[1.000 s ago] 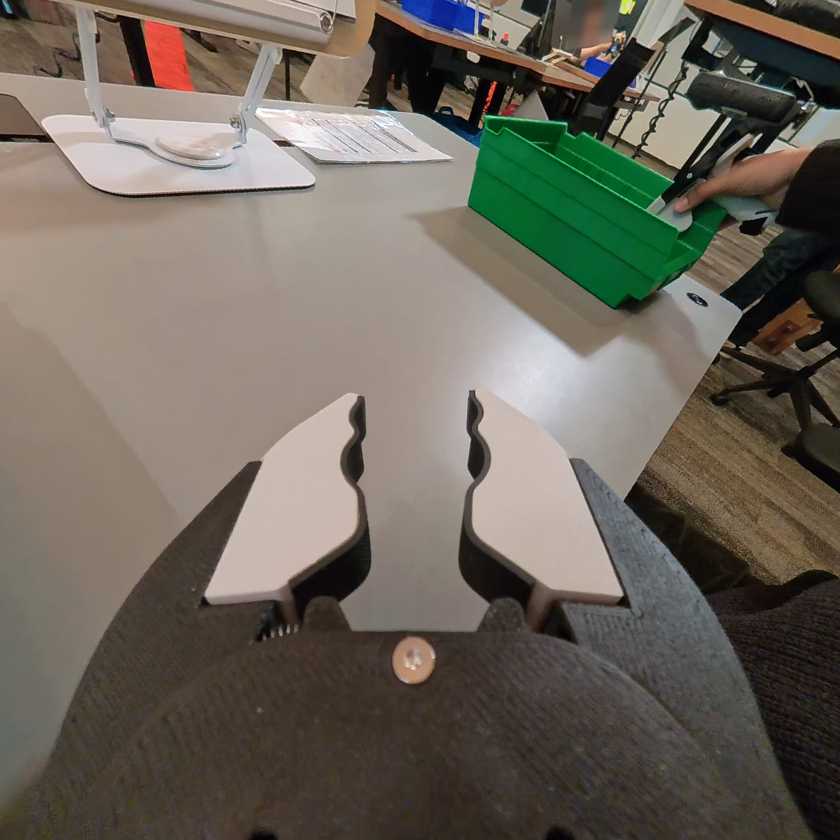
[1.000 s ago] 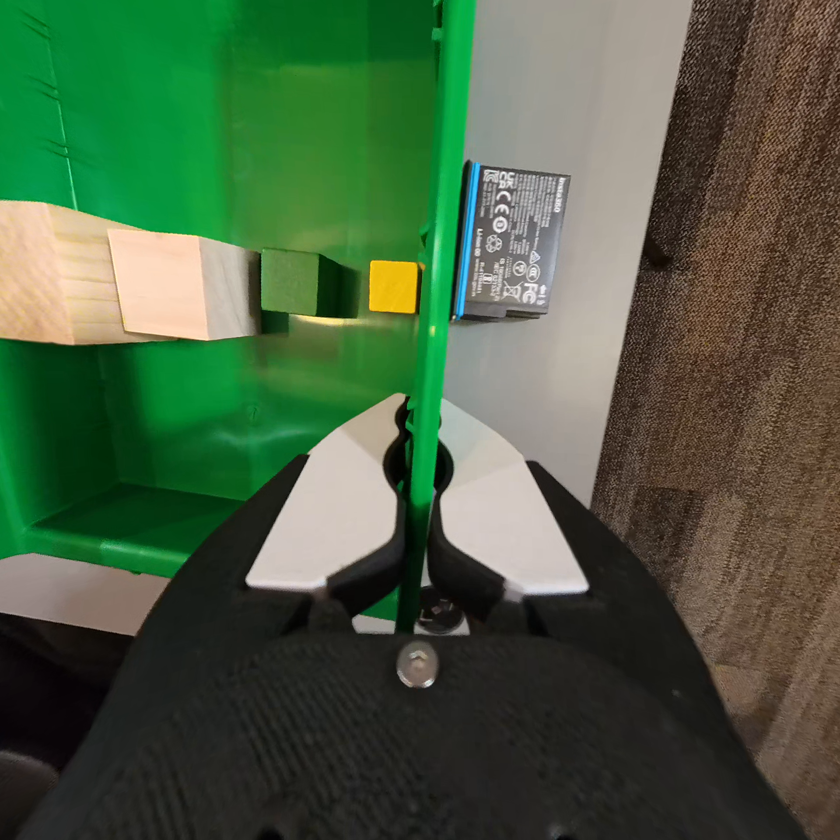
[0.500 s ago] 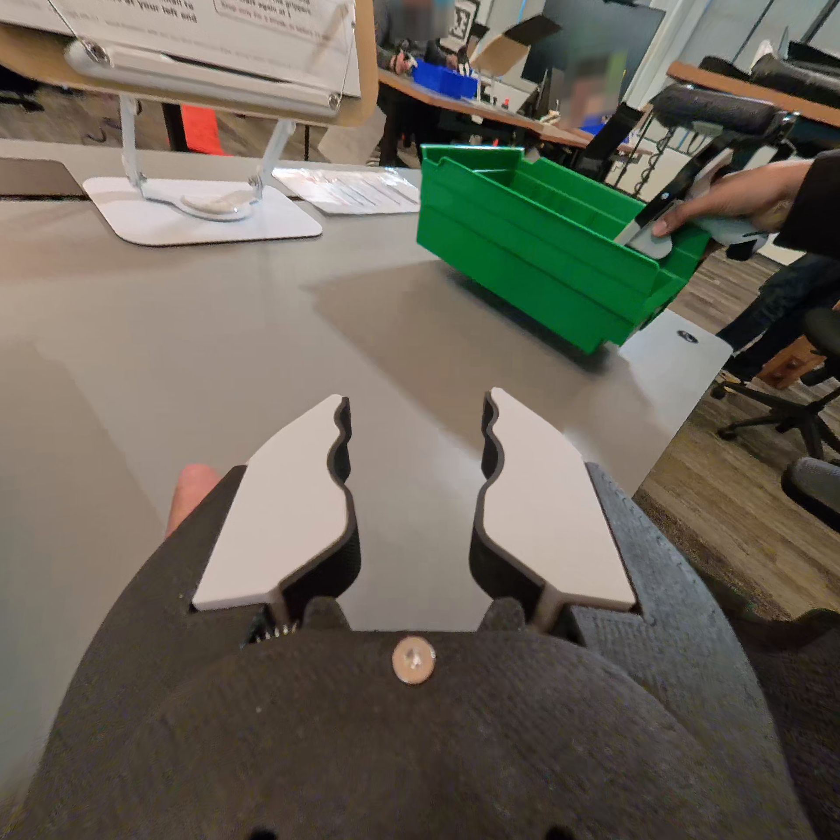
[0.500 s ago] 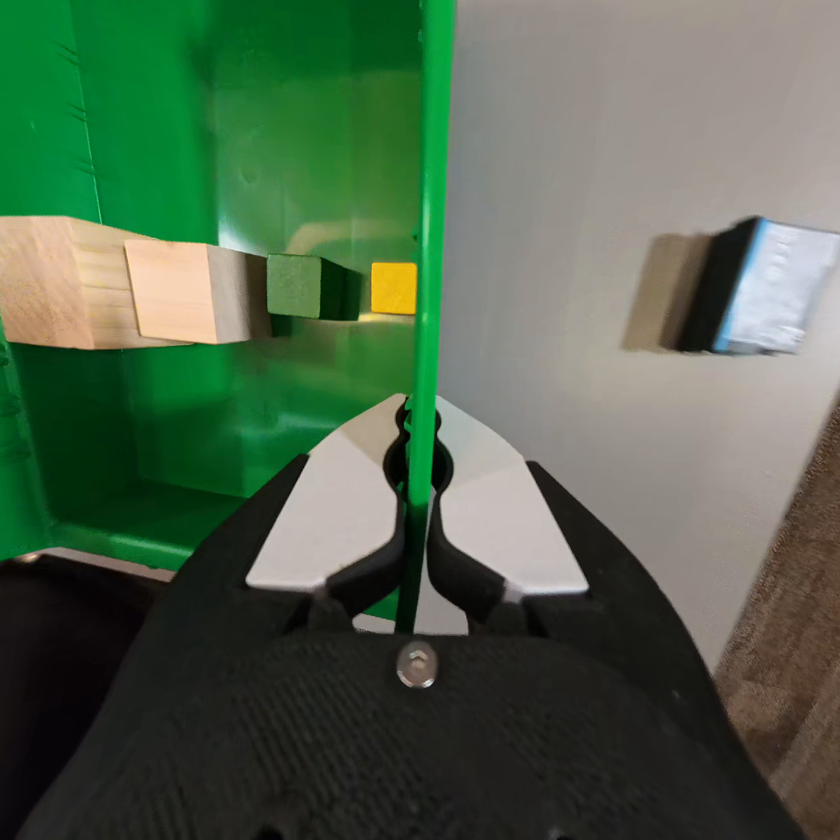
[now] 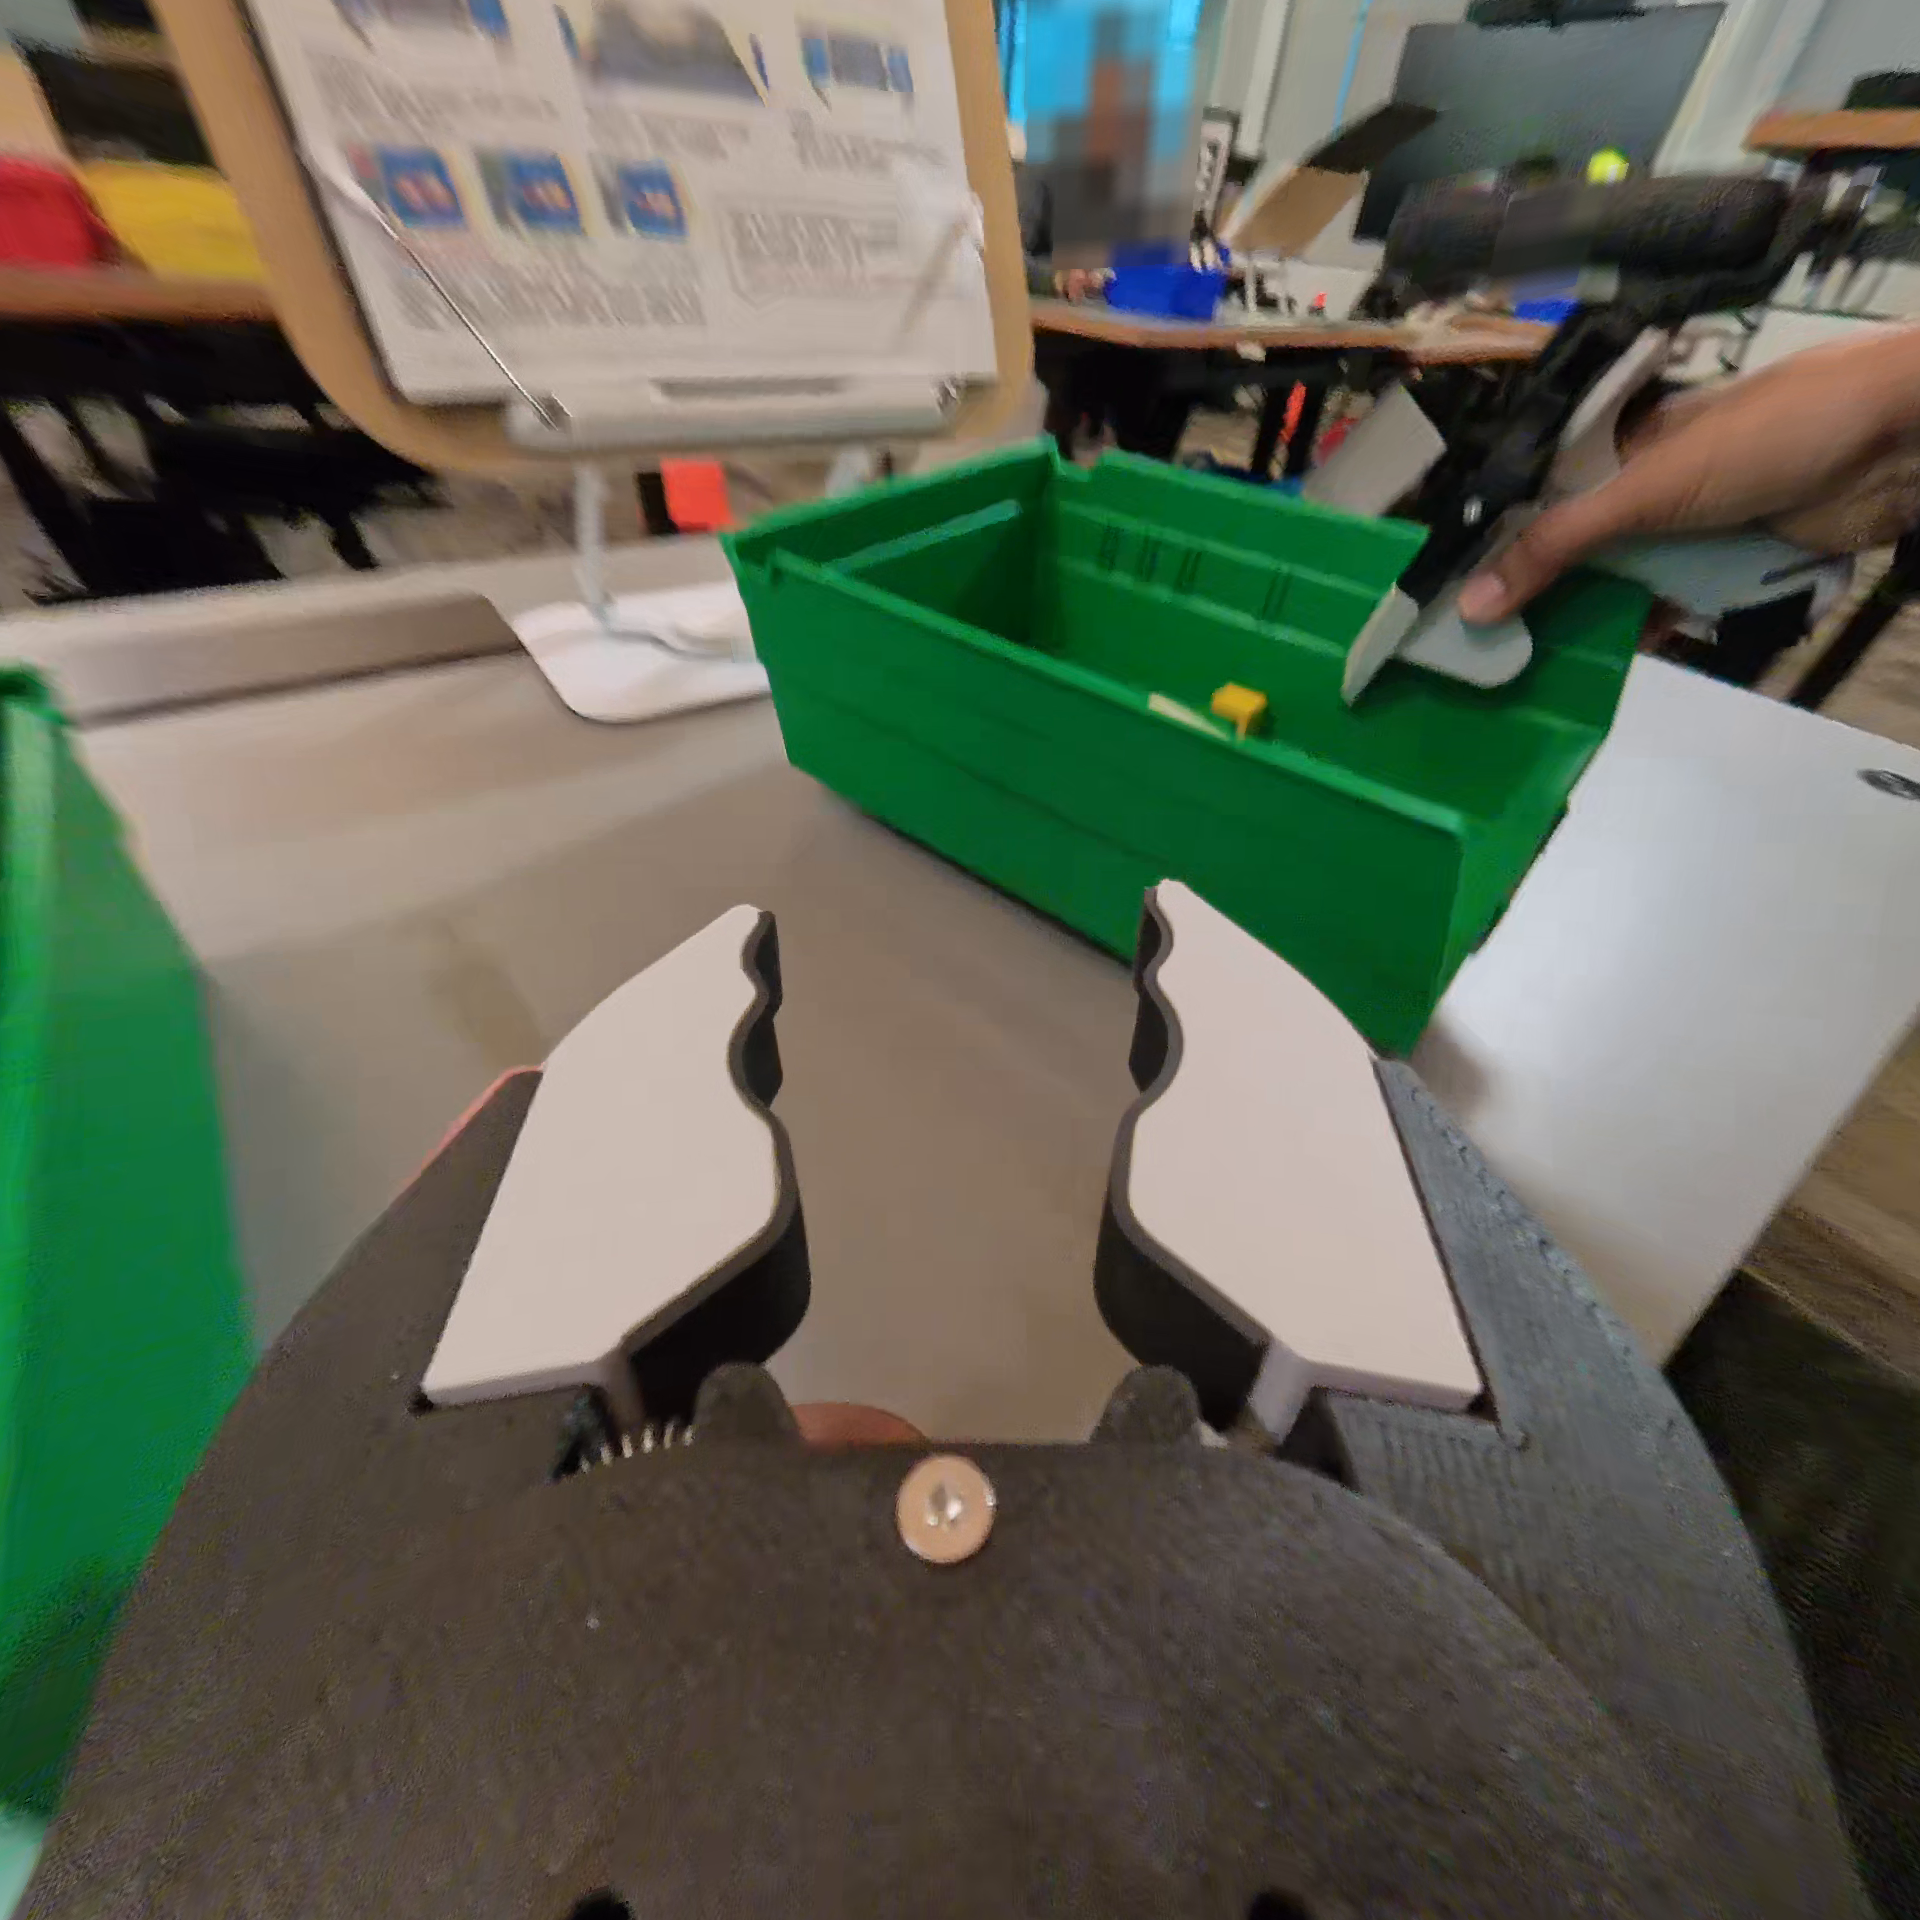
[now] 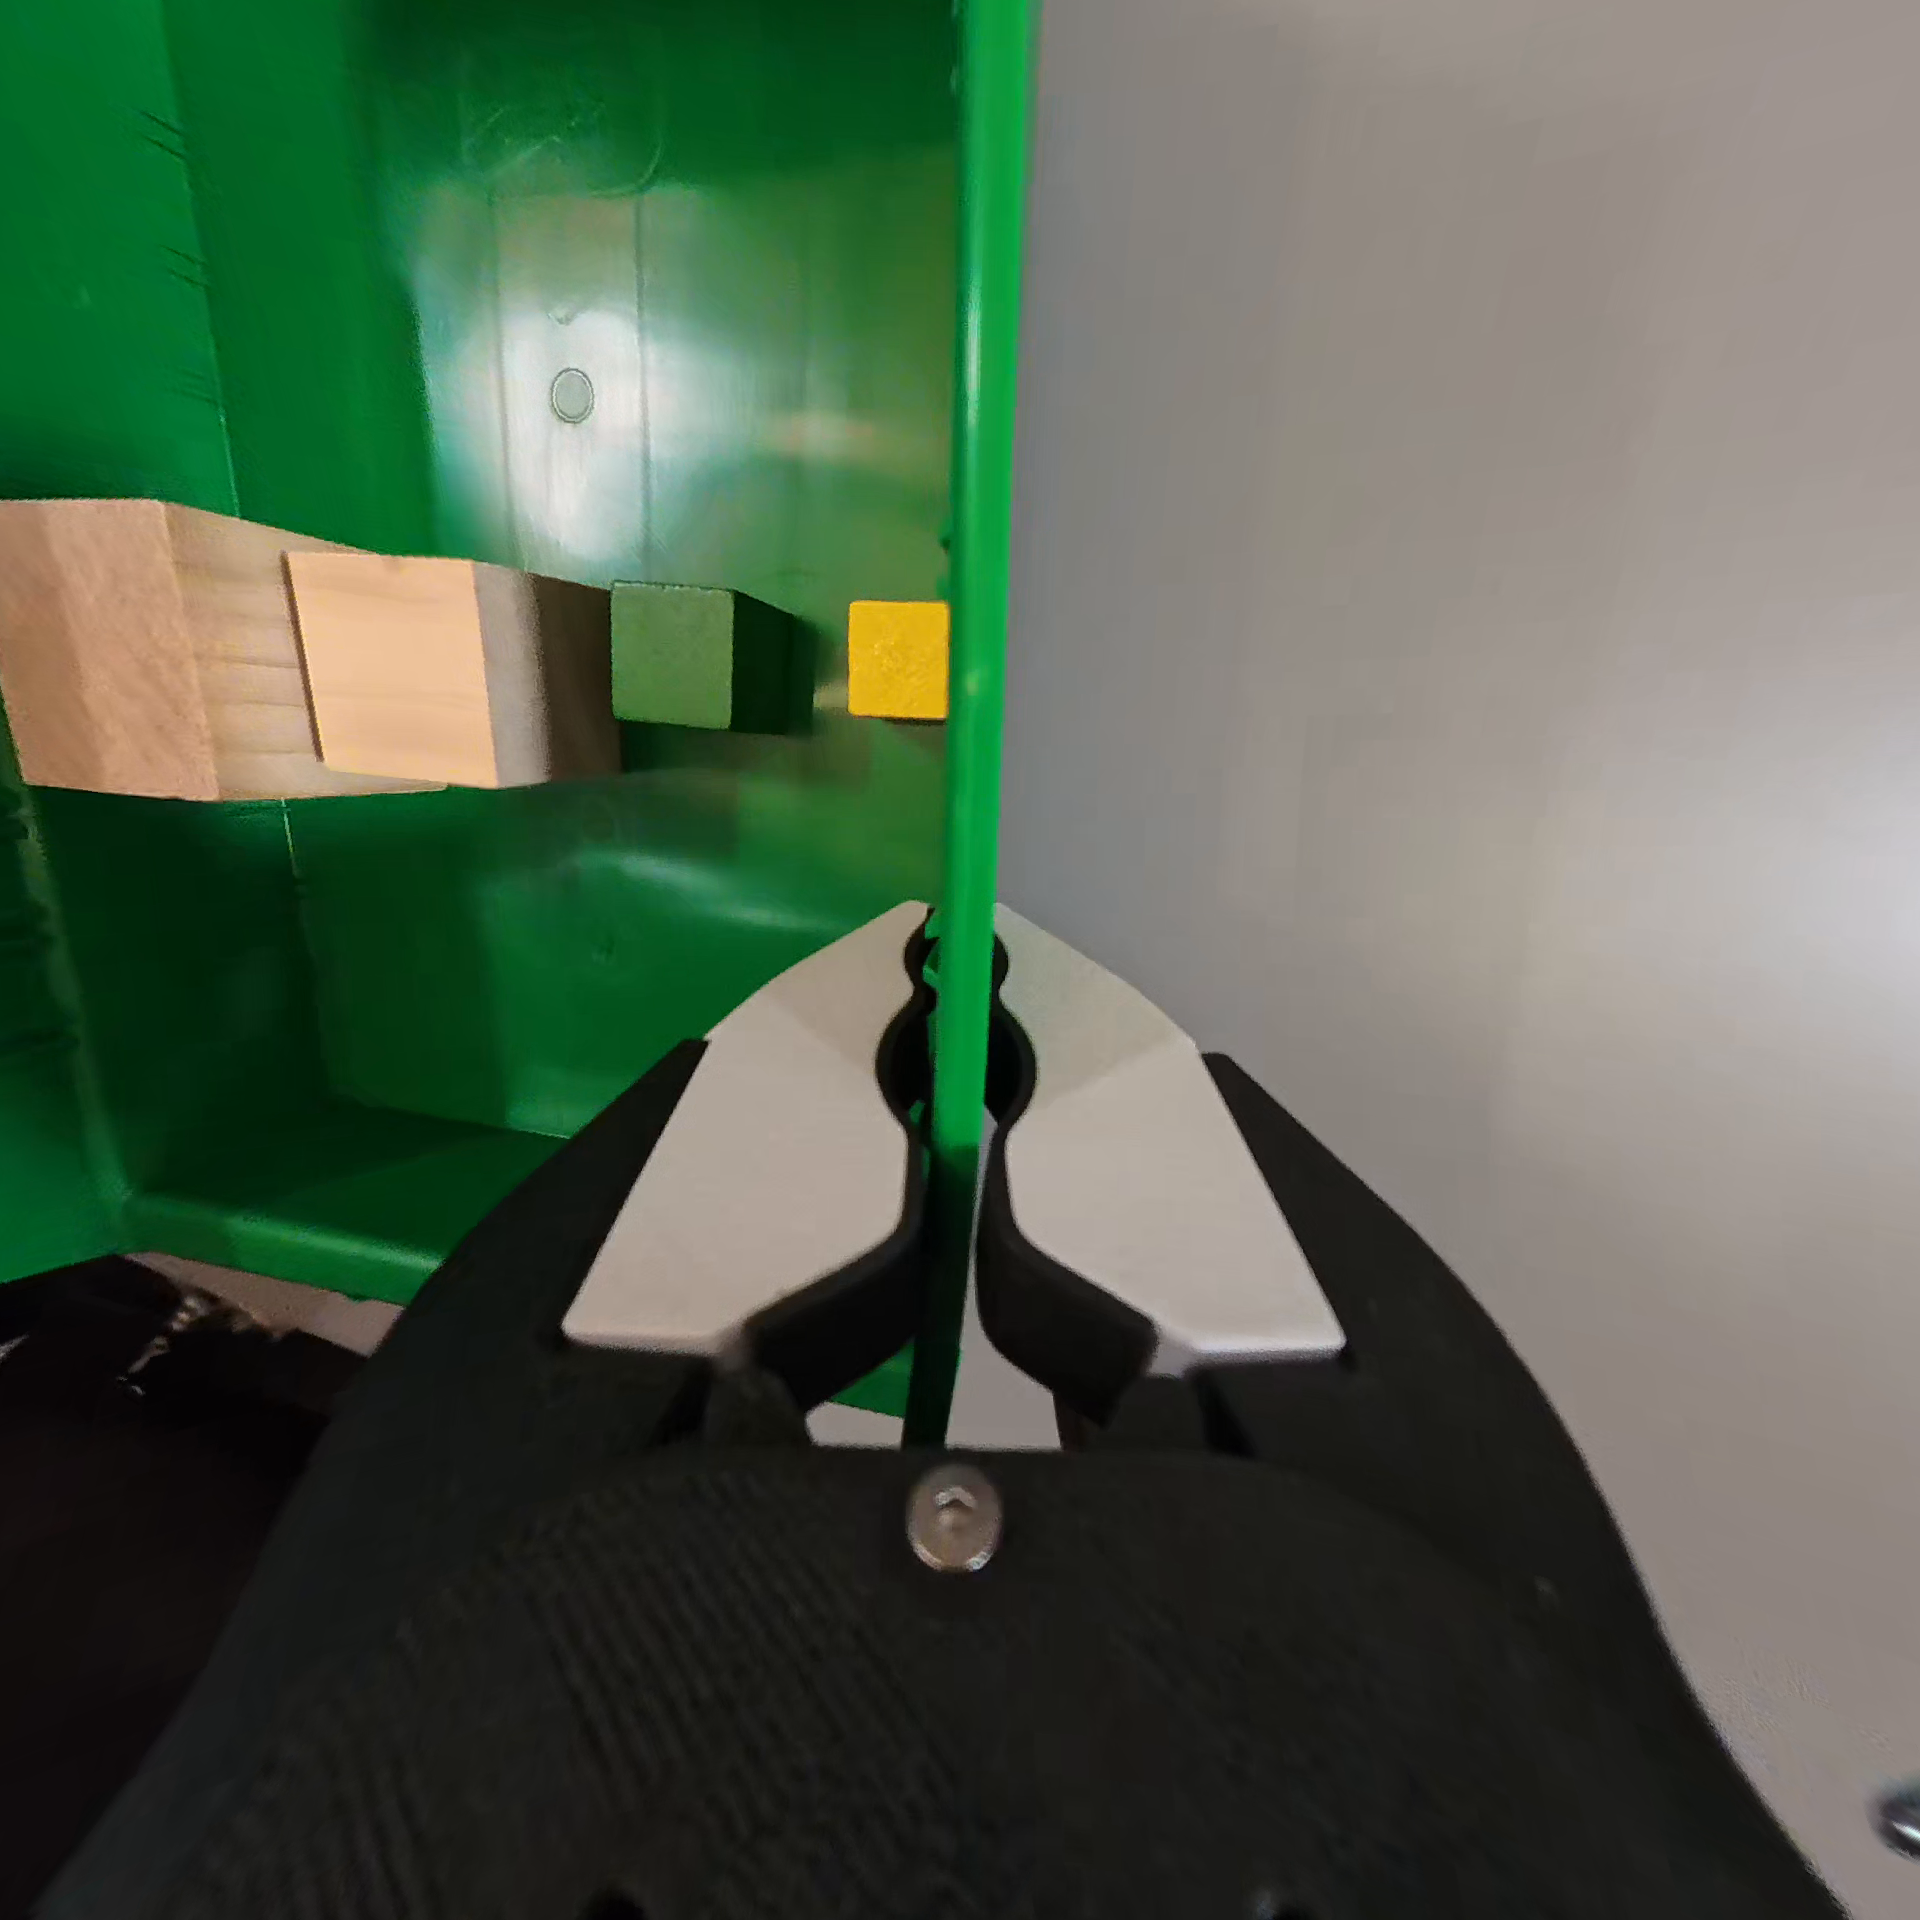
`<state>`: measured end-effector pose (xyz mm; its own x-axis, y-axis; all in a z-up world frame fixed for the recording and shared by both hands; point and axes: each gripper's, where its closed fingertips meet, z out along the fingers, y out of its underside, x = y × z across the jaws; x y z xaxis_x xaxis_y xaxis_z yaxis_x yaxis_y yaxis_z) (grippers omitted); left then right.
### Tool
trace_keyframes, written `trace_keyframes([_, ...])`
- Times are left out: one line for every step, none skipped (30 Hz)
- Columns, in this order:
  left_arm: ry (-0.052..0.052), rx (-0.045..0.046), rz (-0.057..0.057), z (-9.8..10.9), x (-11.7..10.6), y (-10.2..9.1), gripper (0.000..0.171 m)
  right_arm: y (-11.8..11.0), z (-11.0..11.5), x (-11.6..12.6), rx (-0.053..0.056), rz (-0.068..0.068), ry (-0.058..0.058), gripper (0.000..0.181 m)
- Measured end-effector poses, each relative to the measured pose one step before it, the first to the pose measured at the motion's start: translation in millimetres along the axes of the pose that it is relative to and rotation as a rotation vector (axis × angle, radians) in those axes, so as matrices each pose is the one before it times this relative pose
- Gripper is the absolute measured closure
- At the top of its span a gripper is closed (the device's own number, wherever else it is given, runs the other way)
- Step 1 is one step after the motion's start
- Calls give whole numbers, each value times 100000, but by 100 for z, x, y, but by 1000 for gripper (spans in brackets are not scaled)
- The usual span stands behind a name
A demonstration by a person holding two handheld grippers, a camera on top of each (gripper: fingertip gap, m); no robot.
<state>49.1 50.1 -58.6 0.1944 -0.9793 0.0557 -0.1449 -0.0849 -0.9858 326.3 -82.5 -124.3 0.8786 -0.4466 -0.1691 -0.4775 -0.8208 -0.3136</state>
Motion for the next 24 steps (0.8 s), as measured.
trace_keyframes([-1926,3857,2621,-778,-670,-1089,107,-304,551,-1011,869,-108,234,176])
trace_keyframes([228,3122,3332,-889,-745,-1280,117,-375,493,-937,2168,-58,1036,176])
trace_keyframes([-904,1751,2117,-941,-1443,-1424,132,-282,449,-921,1535,-216,1087,176])
trace_keyframes([-2040,606,-128,-949,-2229,-1517,139,-120,451,-939,-45,693,-294,176])
trace_keyframes([-3018,-1736,-455,-931,-2870,-1296,143,-157,414,-891,212,1880,-1025,176])
trace_keyframes([-6438,-3846,-840,-999,-3599,-919,142,-143,378,-820,-55,588,-519,176])
trace_keyframes([-5351,-3906,-1223,-989,-3474,-664,140,-99,375,-713,-923,953,-138,176])
trace_keyframes([-1723,-2990,-1388,-862,-2821,-453,141,-60,379,-682,-1321,1027,-405,176])
trace_keyframes([-1256,-3831,-2397,-699,-2511,-60,140,-29,422,-608,-1550,995,-29,176])
trace_keyframes([-628,-4081,-2548,-530,-2106,238,140,-77,418,-601,-749,1701,-222,176])
trace_keyframes([510,-3910,-1893,-421,-1507,442,141,-255,296,-683,808,1538,-940,176])
trace_keyframes([-387,-3091,-799,-360,-1151,509,139,-319,200,-650,759,1166,-384,176])
trace_keyframes([-2832,-1571,1070,-274,-1064,469,138,-261,188,-577,627,470,668,176])
trace_keyframes([-3136,-1130,2618,-127,-812,558,137,-218,191,-608,826,876,406,175])
trace_keyframes([-2073,-2203,2946,49,-485,774,136,-97,191,-664,388,1468,-87,175])
trace_keyframes([-1777,-3374,2582,232,-357,954,134,-23,202,-656,-81,1253,-59,175])
trace_keyframes([-986,-4449,2595,399,-200,1099,130,26,152,-675,6,1330,3,174])
trace_keyframes([-530,-4969,2711,499,-103,1135,122,25,134,-691,425,328,21,173])
trace_keyframes([-1617,-5012,2863,544,-202,1103,106,110,138,-737,210,190,-241,173])
trace_keyframes([-2896,-4330,3819,536,-292,923,87,103,132,-785,-247,-216,-1113,171])
trace_keyframes([-2590,-3097,4591,432,-247,736,89,83,132,-753,-447,-1246,-1373,170])
trace_keyframes([-3741,-2259,3042,366,-406,528,88,31,141,-673,-41,-1179,-1175,169])
trace_keyframes([-3382,-1689,1672,304,-386,391,87,28,143,-648,-112,-807,-1430,167])
trace_keyframes([-1783,-1392,562,228,-243,309,86,-3,132,-601,134,-322,-1406,166])
